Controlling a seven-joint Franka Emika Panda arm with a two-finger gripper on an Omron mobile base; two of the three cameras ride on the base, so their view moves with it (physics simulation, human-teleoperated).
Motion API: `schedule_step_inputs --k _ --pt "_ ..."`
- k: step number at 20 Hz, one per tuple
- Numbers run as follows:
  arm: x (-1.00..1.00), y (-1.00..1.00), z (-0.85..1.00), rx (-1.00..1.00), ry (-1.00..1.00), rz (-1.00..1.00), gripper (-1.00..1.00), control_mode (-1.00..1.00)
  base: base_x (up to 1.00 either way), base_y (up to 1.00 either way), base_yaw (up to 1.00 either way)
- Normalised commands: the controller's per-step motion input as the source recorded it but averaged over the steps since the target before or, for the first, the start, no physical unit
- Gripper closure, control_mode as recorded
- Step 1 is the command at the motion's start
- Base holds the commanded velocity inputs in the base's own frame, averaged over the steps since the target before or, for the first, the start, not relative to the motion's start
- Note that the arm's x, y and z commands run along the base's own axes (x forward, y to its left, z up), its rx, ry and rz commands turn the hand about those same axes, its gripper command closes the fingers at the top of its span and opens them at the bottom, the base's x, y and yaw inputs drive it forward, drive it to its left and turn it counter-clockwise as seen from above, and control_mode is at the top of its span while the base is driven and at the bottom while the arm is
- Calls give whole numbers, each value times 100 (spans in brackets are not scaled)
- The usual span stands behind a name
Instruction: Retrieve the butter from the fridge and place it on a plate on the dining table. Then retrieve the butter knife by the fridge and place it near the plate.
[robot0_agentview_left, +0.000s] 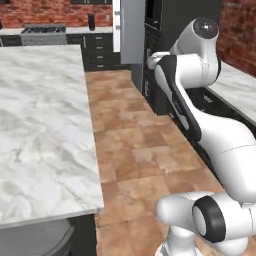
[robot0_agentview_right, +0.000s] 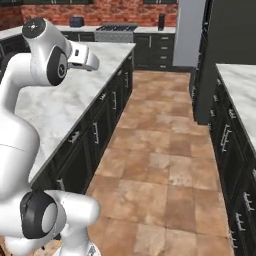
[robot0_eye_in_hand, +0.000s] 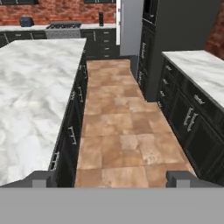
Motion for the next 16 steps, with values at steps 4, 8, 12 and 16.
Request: schedule_step_inputs --k 4,8,12,16 --pt "0 0 0 0 0 0 -100 100 100 -21 5" --pt "0 0 0 0 0 0 -100 100 100 -28 6" --pt "0 0 0 0 0 0 -100 100 100 -28 5" --pt "0 0 0 0 0 0 -100 100 100 -35 4"
